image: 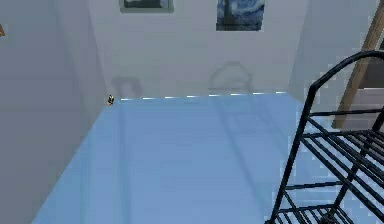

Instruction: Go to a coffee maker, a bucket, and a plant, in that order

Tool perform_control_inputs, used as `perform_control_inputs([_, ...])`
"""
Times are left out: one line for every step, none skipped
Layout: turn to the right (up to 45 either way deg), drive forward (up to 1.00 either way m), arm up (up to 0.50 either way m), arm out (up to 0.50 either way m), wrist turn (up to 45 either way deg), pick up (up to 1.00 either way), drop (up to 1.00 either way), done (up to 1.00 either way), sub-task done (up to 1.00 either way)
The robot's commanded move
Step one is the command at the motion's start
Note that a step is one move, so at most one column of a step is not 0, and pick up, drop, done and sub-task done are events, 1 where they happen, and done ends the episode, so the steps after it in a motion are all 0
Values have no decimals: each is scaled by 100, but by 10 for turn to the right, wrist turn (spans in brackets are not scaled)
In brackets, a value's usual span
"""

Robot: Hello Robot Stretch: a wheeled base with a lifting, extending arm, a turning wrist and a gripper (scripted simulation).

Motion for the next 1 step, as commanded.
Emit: perform_control_inputs([0,100,0,0,0,0,0,0,0])
